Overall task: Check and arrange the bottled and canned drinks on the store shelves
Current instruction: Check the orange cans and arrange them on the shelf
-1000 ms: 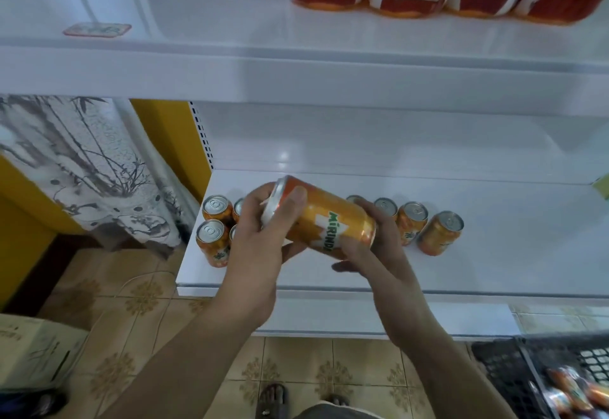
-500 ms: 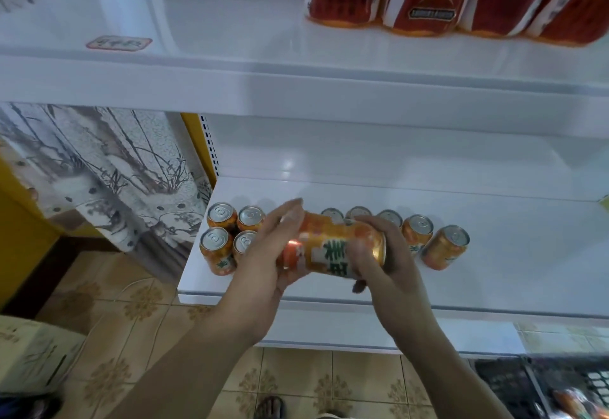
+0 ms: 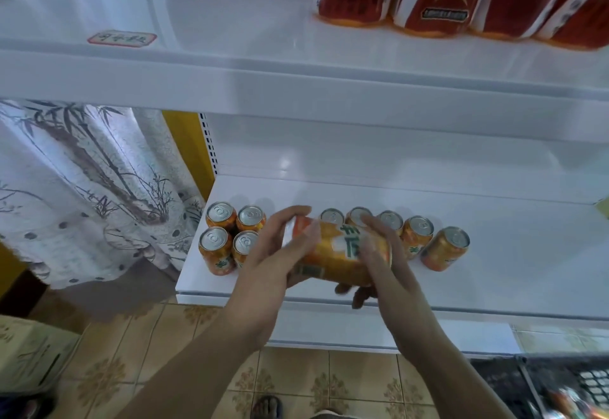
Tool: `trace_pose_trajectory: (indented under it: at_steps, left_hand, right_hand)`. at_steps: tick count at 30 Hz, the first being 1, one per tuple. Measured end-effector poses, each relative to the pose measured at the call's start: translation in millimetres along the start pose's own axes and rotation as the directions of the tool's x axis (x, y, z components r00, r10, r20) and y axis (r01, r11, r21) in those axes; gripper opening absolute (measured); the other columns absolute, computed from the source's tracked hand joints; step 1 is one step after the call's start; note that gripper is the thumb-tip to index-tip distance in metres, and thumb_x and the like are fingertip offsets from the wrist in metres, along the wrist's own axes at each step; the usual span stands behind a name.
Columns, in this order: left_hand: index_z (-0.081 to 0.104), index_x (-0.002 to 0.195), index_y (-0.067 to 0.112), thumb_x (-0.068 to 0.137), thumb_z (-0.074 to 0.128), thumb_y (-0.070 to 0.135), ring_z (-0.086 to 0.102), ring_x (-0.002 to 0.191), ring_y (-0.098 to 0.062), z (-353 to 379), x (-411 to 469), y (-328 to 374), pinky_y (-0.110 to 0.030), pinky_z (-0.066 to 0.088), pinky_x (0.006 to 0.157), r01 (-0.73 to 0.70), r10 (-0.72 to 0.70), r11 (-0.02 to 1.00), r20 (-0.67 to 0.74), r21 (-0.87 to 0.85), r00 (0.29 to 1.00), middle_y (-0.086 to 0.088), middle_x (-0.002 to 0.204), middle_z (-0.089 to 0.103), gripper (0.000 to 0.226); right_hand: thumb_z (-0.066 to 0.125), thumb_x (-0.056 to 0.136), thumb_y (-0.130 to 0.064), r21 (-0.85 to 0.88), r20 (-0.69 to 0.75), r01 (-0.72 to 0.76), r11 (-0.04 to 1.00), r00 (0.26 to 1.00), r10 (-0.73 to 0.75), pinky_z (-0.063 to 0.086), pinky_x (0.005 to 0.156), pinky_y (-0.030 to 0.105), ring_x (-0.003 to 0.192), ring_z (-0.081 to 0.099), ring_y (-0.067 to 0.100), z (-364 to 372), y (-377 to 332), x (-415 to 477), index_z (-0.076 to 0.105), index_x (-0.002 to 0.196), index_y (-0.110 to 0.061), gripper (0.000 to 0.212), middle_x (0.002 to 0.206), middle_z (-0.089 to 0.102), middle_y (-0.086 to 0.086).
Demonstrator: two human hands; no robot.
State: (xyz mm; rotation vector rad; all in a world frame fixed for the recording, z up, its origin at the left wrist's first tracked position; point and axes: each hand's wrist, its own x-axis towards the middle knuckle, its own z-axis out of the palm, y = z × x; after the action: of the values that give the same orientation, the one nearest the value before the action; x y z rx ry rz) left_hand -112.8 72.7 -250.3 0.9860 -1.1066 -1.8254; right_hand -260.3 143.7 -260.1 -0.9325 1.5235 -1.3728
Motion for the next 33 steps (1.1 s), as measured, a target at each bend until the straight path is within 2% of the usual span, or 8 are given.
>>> trace_pose_trajectory:
  at_steps: [4, 7, 10, 13, 18, 25, 28, 33]
  left_hand:
    - [0.065, 0.121, 0.033, 0.074, 0.073, 0.052, 0.071, 0.103, -0.017, -2.0, 4.0, -1.0, -0.037, 0.059, 0.087, 0.061, -0.062, 0.998, -0.041, -0.025, 0.997, 0.0, 0.116, 0.071, 0.051]
    - [0.058, 0.127, 0.041, 0.065, 0.081, 0.057, 0.064, 0.114, -0.01, -9.1, 4.1, -0.8, -0.027, 0.055, 0.09, -0.096, 0.083, 0.989, 0.118, 0.114, 0.99, 0.008, 0.125, 0.066, 0.067]
    - [0.05, 0.137, 0.033, 0.069, 0.085, 0.051, 0.057, 0.127, -0.016, -15.4, 6.4, -3.1, -0.033, 0.053, 0.097, -0.25, 0.186, 0.95, 0.306, 0.185, 0.934, 0.009, 0.134, 0.061, 0.079]
    - [0.051, 0.139, 0.037, 0.074, 0.082, 0.049, 0.051, 0.135, -0.019, -19.3, 8.6, -5.7, -0.046, 0.046, 0.108, -0.274, 0.186, 0.937, 0.359, 0.214, 0.915, 0.006, 0.141, 0.058, 0.073]
    - [0.054, 0.137, 0.035, 0.07, 0.084, 0.051, 0.052, 0.134, -0.021, -28.5, 12.1, -16.5, -0.048, 0.045, 0.108, -0.216, 0.152, 0.96, 0.315, 0.18, 0.937, 0.005, 0.14, 0.06, 0.075]
    - [0.053, 0.127, 0.037, 0.086, 0.075, 0.027, 0.059, 0.115, -0.006, -63.6, 20.3, -42.3, -0.022, 0.051, 0.093, 0.002, 0.013, 0.837, -0.024, 0.547, 1.0, 0.012, 0.124, 0.062, 0.047]
    - [0.056, 0.128, 0.026, 0.092, 0.069, 0.028, 0.059, 0.104, -0.001, -72.5, 21.1, -51.4, -0.016, 0.048, 0.074, 0.106, -0.036, 0.799, -0.128, 0.593, 0.991, 0.017, 0.117, 0.06, 0.038]
    - [0.057, 0.124, 0.028, 0.092, 0.067, 0.037, 0.058, 0.097, 0.003, -81.4, 27.8, -60.2, -0.03, 0.053, 0.085, 0.154, -0.061, 0.717, -0.16, 0.68, 0.985, 0.019, 0.112, 0.061, 0.035]
  right_hand:
    - [0.069, 0.08, -0.053, -0.141, 0.013, 0.201, 0.969, 0.979, -0.202, 0.058, 0.064, 0.022, 0.095, 0.07, 0.01, -0.6, 4.9, -0.3, 0.048, 0.127, -0.046, 0.052, 0.108, 0.061, -0.028]
    - [0.066, 0.088, -0.058, 0.186, -0.103, -0.058, 0.981, 0.992, 0.079, 0.043, 0.044, 0.023, 0.055, 0.061, 0.017, 8.3, 2.4, -0.4, 0.061, 0.118, -0.022, 0.047, 0.082, 0.066, 0.002]
    - [0.046, 0.094, -0.063, 0.472, 0.121, -0.446, 0.761, 0.887, 0.446, 0.027, 0.034, 0.018, 0.039, 0.038, 0.01, 13.1, 1.9, 7.5, 0.066, 0.093, -0.008, 0.059, 0.063, 0.057, 0.008]
    - [0.038, 0.095, -0.068, 0.491, 0.392, -0.62, 0.612, 0.784, 0.48, 0.021, 0.031, 0.015, 0.034, 0.031, 0.006, 11.4, 11.0, 11.1, 0.073, 0.08, -0.01, 0.069, 0.069, 0.057, 0.01]
    - [0.043, 0.092, -0.068, 0.433, 0.365, -0.64, 0.634, 0.768, 0.526, 0.028, 0.034, 0.016, 0.039, 0.037, 0.009, 10.6, 21.1, 15.2, 0.074, 0.084, -0.009, 0.067, 0.073, 0.06, 0.014]
    - [0.061, 0.092, -0.055, -0.205, -0.129, -0.329, 0.922, 0.943, 0.307, 0.058, 0.074, 0.033, 0.082, 0.068, 0.012, 12.9, 11.9, 45.5, 0.062, 0.118, -0.02, 0.043, 0.103, 0.072, 0.001]
    - [0.074, 0.082, -0.055, -0.67, -0.036, -0.082, 0.738, 0.996, 0.078, 0.049, 0.082, 0.03, 0.091, 0.056, 0.004, 24.0, 8.2, 71.5, 0.051, 0.121, -0.036, 0.05, 0.105, 0.058, -0.021]
    - [0.08, 0.076, -0.044, -0.889, 0.16, 0.13, 0.44, 0.987, 0.033, 0.051, 0.095, 0.039, 0.116, 0.057, 0.02, 54.0, 22.8, 126.9, 0.047, 0.14, -0.025, 0.075, 0.132, 0.059, -0.003]
